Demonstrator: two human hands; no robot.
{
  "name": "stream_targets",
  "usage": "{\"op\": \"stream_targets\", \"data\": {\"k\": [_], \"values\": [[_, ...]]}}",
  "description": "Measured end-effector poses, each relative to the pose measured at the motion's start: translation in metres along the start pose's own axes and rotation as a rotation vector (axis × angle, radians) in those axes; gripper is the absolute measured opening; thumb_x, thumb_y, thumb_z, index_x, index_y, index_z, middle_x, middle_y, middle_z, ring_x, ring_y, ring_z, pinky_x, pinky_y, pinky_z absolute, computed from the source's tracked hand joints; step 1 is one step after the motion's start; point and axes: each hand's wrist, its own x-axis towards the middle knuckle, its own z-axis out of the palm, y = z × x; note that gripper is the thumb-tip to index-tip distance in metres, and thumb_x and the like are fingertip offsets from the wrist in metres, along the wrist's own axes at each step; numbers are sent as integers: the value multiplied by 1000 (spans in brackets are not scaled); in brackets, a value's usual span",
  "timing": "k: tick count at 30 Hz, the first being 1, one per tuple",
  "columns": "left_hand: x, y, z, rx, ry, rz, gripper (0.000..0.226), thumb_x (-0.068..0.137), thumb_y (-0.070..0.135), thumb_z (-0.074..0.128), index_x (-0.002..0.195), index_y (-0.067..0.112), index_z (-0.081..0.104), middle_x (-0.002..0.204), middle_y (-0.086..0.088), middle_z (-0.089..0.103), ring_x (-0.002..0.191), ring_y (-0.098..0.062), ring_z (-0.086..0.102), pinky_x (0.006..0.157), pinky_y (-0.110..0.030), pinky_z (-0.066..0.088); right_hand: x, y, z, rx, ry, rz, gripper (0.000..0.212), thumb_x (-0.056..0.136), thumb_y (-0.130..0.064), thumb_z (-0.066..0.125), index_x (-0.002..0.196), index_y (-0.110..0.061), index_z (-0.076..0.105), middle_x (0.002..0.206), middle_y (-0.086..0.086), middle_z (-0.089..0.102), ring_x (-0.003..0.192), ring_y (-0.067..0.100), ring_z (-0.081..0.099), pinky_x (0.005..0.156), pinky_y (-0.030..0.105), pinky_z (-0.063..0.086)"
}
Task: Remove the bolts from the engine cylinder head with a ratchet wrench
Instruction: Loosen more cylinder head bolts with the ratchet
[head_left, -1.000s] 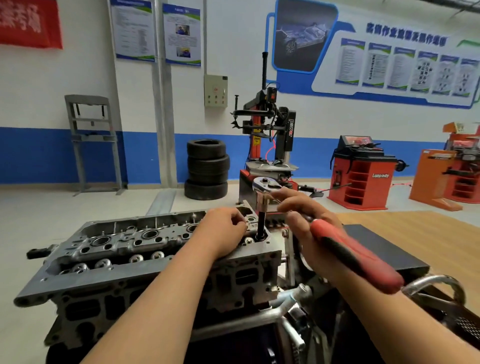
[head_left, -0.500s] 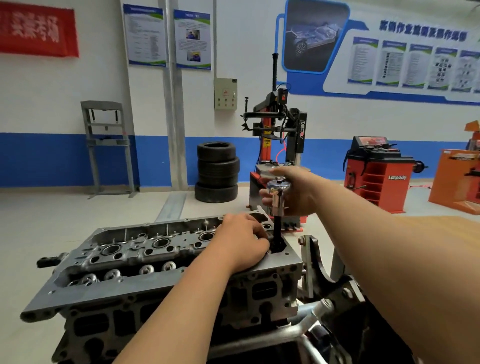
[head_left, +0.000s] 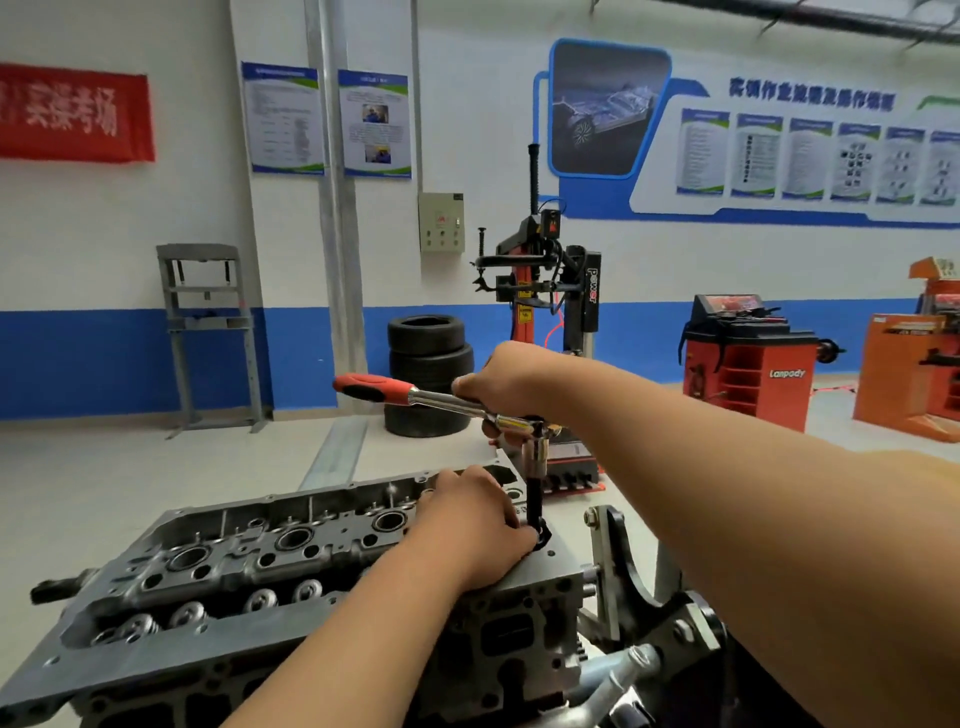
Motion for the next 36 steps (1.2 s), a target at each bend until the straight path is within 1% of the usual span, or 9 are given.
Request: {"op": "stream_targets", "data": {"k": [3, 8, 11, 14, 16, 21, 26, 31, 36], "values": [[4, 18, 1, 237, -44, -51, 48, 93, 47, 46, 125, 13, 56, 135, -9, 46, 127, -30, 37, 105, -45, 34, 5, -19, -25, 3, 112, -85, 35, 94, -40, 54, 75, -10, 54, 55, 0, 59, 29, 5, 48, 31, 13, 33], [3, 31, 7, 216, -84, -199, 50, 97, 39, 47, 139, 13, 42, 145, -10, 37, 134, -33, 29, 111, -50, 23, -1, -39, -70, -66, 328, -146, 38, 91, -44, 55, 72, -10, 59, 45, -3, 59, 28, 6, 50, 30, 11, 32], [0, 33, 9, 132, -14, -228, 47, 95, 37, 49, 135, 12, 47, 141, -8, 39, 132, -31, 31, 110, -45, 26, -14, -19, -67, -176, 335, -137, 36, 90, -42, 57, 72, -11, 57, 44, -4, 56, 31, 5, 49, 29, 11, 28], [-3, 24, 11, 24, 106, -189, 34, 91, 38, 55, 113, 15, 68, 124, -3, 55, 122, -28, 44, 102, -40, 37, -25, 15, -55, -175, 274, -103, 38, 90, -42, 58, 73, -8, 63, 42, -2, 56, 36, 9, 49, 38, 17, 37], [-5, 22, 9, 2, 151, -168, 26, 90, 37, 58, 104, 20, 72, 116, 0, 61, 117, -25, 50, 99, -40, 41, -33, 34, -50, -147, 271, -87, 42, 90, -44, 58, 69, -8, 64, 41, -3, 55, 35, 8, 48, 40, 18, 35], [0, 37, 5, 188, 71, -154, 30, 92, 31, 57, 120, 25, 65, 123, 0, 58, 120, -26, 46, 102, -41, 34, -50, 47, -48, -73, 326, -103, 45, 91, -42, 57, 60, -8, 63, 33, -6, 50, 28, 6, 41, 29, 14, 27], [6, 46, 0, 379, 16, -119, 31, 93, 29, 54, 121, 17, 56, 123, -4, 56, 120, -28, 44, 101, -43, 30, -61, 40, -49, 8, 324, -135, 41, 90, -39, 56, 68, -7, 68, 48, 2, 63, 37, 15, 55, 40, 21, 43], [5, 41, -6, 346, -26, -74, 33, 94, 35, 49, 118, 16, 60, 124, -6, 54, 121, -28, 46, 106, -45, 33, -66, 39, -44, 37, 276, -123, 40, 91, -37, 57, 71, -5, 69, 48, 2, 64, 39, 17, 56, 38, 19, 42], [4, 35, -18, 256, -92, 27, 27, 93, 25, 55, 117, 31, 66, 125, 3, 56, 119, -24, 49, 105, -41, 38, -65, 42, -37, 55, 257, -102, 40, 91, -38, 56, 71, -6, 70, 52, 2, 66, 43, 15, 59, 38, 18, 44]]}}
